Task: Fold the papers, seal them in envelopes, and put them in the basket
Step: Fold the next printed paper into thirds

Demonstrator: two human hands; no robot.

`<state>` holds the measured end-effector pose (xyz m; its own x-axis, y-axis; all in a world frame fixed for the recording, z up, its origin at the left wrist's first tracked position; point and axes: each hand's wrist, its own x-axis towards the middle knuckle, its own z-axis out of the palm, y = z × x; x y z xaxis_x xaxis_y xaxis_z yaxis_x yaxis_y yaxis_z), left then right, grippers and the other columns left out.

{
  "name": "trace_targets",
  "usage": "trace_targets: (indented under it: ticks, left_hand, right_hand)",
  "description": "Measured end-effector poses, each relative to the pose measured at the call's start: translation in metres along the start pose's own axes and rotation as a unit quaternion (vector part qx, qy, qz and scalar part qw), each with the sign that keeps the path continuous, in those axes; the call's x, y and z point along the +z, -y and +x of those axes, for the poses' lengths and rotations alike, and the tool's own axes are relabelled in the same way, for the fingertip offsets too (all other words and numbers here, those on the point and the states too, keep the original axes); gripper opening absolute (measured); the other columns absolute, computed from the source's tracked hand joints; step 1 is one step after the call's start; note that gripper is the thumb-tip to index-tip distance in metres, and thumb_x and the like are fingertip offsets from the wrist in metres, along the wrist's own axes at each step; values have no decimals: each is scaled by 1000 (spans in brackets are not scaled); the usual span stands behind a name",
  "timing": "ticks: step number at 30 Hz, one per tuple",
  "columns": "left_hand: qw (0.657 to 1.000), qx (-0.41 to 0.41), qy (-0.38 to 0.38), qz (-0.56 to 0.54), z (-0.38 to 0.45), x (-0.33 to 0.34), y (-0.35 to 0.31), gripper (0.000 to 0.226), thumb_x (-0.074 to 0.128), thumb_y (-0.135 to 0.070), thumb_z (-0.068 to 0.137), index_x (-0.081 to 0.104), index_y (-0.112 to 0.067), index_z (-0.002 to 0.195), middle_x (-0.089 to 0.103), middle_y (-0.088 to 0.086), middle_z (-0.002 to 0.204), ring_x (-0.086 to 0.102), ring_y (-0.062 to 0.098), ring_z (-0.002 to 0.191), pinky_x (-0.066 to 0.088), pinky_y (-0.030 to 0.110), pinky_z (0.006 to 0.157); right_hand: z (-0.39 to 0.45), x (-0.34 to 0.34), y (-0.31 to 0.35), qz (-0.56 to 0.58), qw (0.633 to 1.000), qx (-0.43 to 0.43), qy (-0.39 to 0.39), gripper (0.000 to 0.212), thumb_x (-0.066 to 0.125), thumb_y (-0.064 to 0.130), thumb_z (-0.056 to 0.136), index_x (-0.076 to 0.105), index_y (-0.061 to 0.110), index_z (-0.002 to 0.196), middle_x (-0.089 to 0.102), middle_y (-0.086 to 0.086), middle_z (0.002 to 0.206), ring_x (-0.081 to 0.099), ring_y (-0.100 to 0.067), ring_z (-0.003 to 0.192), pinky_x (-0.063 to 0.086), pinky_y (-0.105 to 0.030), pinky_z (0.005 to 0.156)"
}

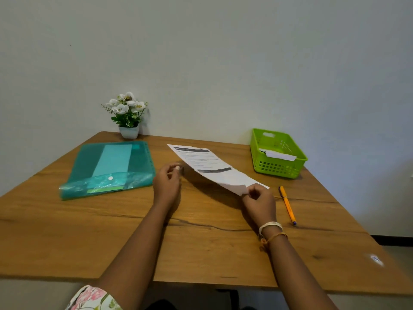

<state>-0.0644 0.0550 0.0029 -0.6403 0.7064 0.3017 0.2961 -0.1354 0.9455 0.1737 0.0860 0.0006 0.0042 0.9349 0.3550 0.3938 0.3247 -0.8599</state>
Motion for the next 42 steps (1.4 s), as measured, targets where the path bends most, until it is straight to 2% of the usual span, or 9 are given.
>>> trace_targets:
  ticks: [5,8,10,16,20,24,28,36,42]
  left_hand:
    - [919,-216,37,-329,3,-16,-10,53,28,-52,100,48,-10,125,61,19,118,62,36,107,52,51,87]
    - [838,-271,93,-464,5,-34,-5,80,20,-69,91,47,-4,129,62,26,121,59,42,112,43,61,97]
    - [816,-281,106,-495,3,-42,-3,81,23,-72,89,43,-5,130,60,28,123,59,44,112,42,62,98]
    - [835,-294,90,-456,-3,-49,-5,77,38,-68,88,50,-3,128,59,27,125,58,41,115,46,57,96]
    - [836,-297,103,-450,-1,-51,-2,78,42,-69,85,52,-5,128,59,27,126,57,40,117,46,56,96]
    - [836,-291,105,-454,-1,-49,-2,77,41,-71,85,53,-7,128,59,26,124,57,40,117,47,55,95]
    - [832,-299,103,-456,0,-48,-2,76,37,-73,84,55,-12,126,57,26,125,56,41,116,44,57,98]
    - [854,-289,131,-413,-7,-49,-12,76,32,-74,85,55,-14,127,59,23,123,57,41,116,47,54,90]
    - [892,-255,120,-354,-12,-42,-19,66,27,-62,95,54,-10,126,71,14,92,68,27,79,54,39,66]
  right_hand:
    - [-15,-19,-4,-24,997,-52,56,17,55,-7,74,64,7,71,66,-7,70,56,-13,67,42,-22,57]
    - [-16,-22,-6,-69,993,-61,72,20,53,-9,73,58,10,67,63,-9,67,56,-21,66,42,-27,55]
    - [-16,-24,-7,-85,992,-54,79,21,53,-8,75,59,11,68,65,-7,71,60,-23,73,48,-33,60]
    - [-8,-42,7,-147,977,-22,155,38,44,-14,68,59,15,50,71,-9,78,66,-20,87,52,-30,77]
    - [7,-54,26,-134,969,53,202,34,39,-10,74,70,1,66,71,-11,81,62,-16,79,49,-16,69]
    - [4,-33,37,-223,953,31,202,25,50,32,90,70,19,95,69,-8,106,61,-26,102,47,-32,83]
    - [-14,-1,38,-400,888,25,226,63,41,78,76,51,42,126,48,-4,134,43,-33,125,35,-51,101]
    - [-8,6,18,-383,894,-16,232,61,46,73,78,45,44,131,41,0,143,34,-24,134,27,-54,104]
    - [-10,6,6,-361,906,-58,214,58,43,69,83,44,42,135,32,1,153,19,-20,145,11,-57,112]
